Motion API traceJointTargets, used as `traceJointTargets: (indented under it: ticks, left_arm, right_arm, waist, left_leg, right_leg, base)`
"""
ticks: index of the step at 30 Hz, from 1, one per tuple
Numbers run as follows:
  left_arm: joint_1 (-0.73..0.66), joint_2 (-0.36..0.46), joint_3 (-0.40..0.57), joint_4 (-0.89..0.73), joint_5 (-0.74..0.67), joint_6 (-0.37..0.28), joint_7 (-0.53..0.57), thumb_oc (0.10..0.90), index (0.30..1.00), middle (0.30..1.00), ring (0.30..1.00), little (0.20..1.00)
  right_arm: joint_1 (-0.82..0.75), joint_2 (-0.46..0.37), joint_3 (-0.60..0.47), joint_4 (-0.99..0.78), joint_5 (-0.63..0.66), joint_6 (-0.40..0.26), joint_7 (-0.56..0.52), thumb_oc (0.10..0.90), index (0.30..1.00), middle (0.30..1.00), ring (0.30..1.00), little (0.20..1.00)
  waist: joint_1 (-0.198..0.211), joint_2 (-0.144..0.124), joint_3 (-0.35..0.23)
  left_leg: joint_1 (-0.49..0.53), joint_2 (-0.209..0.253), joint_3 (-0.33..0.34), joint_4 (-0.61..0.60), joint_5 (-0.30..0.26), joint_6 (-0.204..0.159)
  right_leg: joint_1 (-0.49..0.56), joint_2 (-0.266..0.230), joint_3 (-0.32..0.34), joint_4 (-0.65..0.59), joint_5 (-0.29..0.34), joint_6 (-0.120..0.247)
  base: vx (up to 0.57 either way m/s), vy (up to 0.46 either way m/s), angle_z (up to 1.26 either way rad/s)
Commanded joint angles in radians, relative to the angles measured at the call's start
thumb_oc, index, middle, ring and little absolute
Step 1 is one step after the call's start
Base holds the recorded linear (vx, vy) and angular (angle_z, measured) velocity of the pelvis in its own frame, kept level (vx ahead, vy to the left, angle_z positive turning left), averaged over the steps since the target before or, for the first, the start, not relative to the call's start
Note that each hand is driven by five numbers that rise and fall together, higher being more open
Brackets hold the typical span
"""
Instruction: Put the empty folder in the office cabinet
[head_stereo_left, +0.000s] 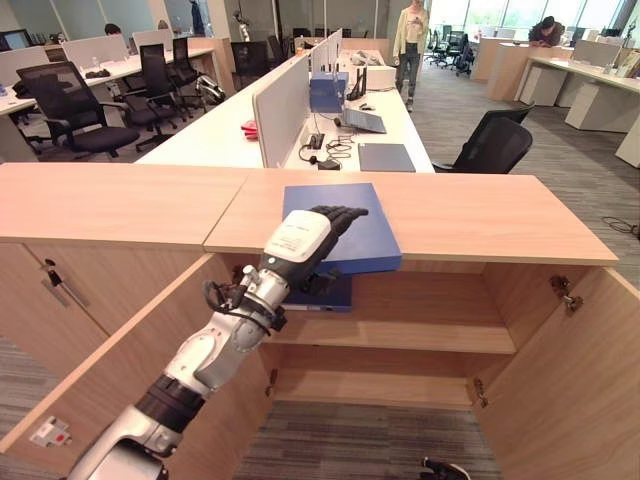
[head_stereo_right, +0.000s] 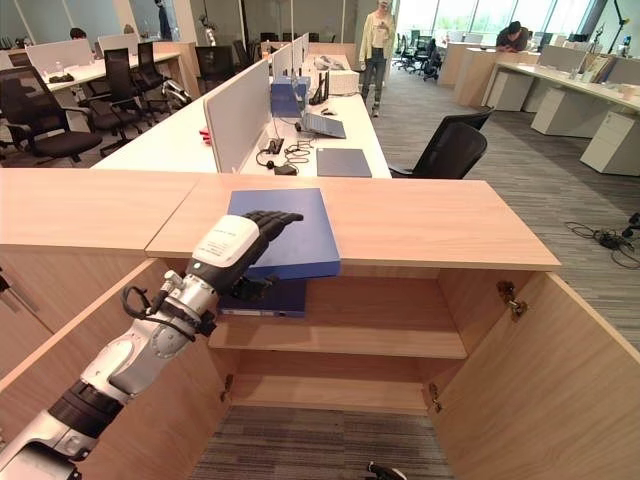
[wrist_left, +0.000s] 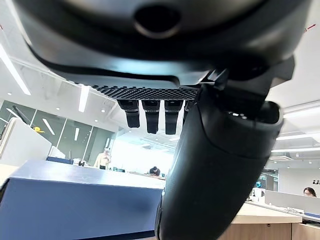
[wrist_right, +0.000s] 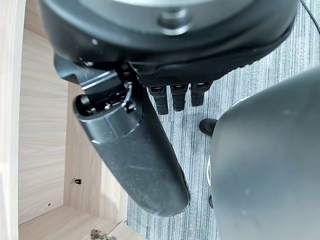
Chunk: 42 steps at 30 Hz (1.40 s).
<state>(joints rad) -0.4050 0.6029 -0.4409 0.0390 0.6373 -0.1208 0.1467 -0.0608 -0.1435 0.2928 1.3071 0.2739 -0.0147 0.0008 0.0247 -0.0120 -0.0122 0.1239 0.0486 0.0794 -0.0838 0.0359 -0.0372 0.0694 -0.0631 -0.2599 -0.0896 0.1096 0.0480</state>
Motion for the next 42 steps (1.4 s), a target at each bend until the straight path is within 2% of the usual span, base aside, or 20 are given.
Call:
traceJointTargets:
  ticks: [1, 22, 28, 29, 30, 31, 42]
  left_arm:
    - [-0.250, -0.031, 0.012, 0.037, 0.026, 0.002, 0.087, 0.800, 0.900, 0.900, 0.900, 0.900]
    - [-0.280, -0.037, -0.029, 0.176, 0.066, 0.054, 0.086, 0.800, 0.900, 0.900, 0.900, 0.900]
    - [-0.310, -0.037, -0.075, 0.284, 0.158, 0.091, 0.122, 0.800, 0.900, 0.900, 0.900, 0.900]
    - [-0.308, -0.038, -0.075, 0.291, 0.164, 0.095, 0.126, 0.703, 0.754, 0.754, 0.754, 0.754]
    - [-0.308, -0.036, -0.077, 0.302, 0.178, 0.102, 0.134, 0.525, 0.488, 0.488, 0.488, 0.488]
    - [-0.314, -0.040, -0.085, 0.326, 0.198, 0.113, 0.145, 0.400, 0.300, 0.300, 0.300, 0.300]
    - [-0.338, -0.021, -0.139, 0.407, 0.313, 0.125, 0.269, 0.400, 0.300, 0.300, 0.300, 0.300]
  right_arm:
    - [-0.001, 0.002, 0.049, 0.033, -0.057, -0.003, -0.013, 0.800, 0.900, 0.900, 0.900, 0.900]
    - [0.001, -0.001, 0.048, 0.035, -0.064, 0.003, -0.023, 0.800, 0.900, 0.900, 0.900, 0.900]
    - [0.002, 0.000, 0.055, 0.031, -0.063, 0.001, -0.034, 0.800, 0.900, 0.900, 0.900, 0.900]
    - [0.002, 0.001, 0.056, 0.031, -0.063, 0.001, -0.034, 0.800, 0.900, 0.900, 0.900, 0.900]
    - [0.003, 0.002, 0.059, 0.030, -0.063, 0.000, -0.034, 0.800, 0.900, 0.900, 0.900, 0.900]
    - [0.004, 0.002, 0.061, 0.030, -0.063, -0.002, -0.037, 0.800, 0.900, 0.900, 0.900, 0.900]
    - [0.010, 0.001, 0.075, 0.025, -0.059, -0.024, -0.054, 0.800, 0.900, 0.900, 0.900, 0.900]
  waist:
    - [-0.019, -0.004, 0.000]
    - [-0.030, 0.001, -0.001]
    - [-0.036, 0.002, 0.001]
    - [-0.036, 0.002, 0.000]
    - [-0.037, 0.002, 0.000]
    - [-0.039, 0.001, 0.000]
    - [-0.044, -0.001, 0.000]
  left_leg:
    - [0.010, -0.033, 0.076, -0.004, -0.075, -0.016]
    - [0.017, -0.034, 0.088, -0.004, -0.079, -0.014]
    - [0.020, -0.035, 0.092, -0.004, -0.082, -0.013]
    - [0.021, -0.035, 0.093, -0.004, -0.082, -0.013]
    - [0.022, -0.036, 0.095, -0.004, -0.083, -0.013]
    - [0.022, -0.036, 0.096, -0.004, -0.083, -0.013]
    - [0.025, -0.035, 0.102, -0.004, -0.086, -0.013]
  right_leg:
    - [0.100, -0.007, -0.003, 0.002, -0.124, 0.081]
    - [0.101, -0.010, 0.004, 0.002, -0.121, 0.083]
    - [0.102, -0.009, 0.008, 0.002, -0.121, 0.083]
    - [0.102, -0.008, 0.008, 0.002, -0.121, 0.083]
    - [0.103, -0.008, 0.008, 0.002, -0.121, 0.083]
    - [0.103, -0.008, 0.009, 0.002, -0.121, 0.083]
    - [0.098, -0.008, 0.017, 0.002, -0.118, 0.084]
  base:
    - [0.00, 0.000, 0.00]
    - [0.00, 0.000, -0.01]
    - [0.00, -0.001, -0.01]
    - [0.00, 0.000, 0.00]
    - [0.00, 0.000, 0.00]
    - [0.00, 0.000, 0.00]
    - [0.00, -0.002, -0.02]
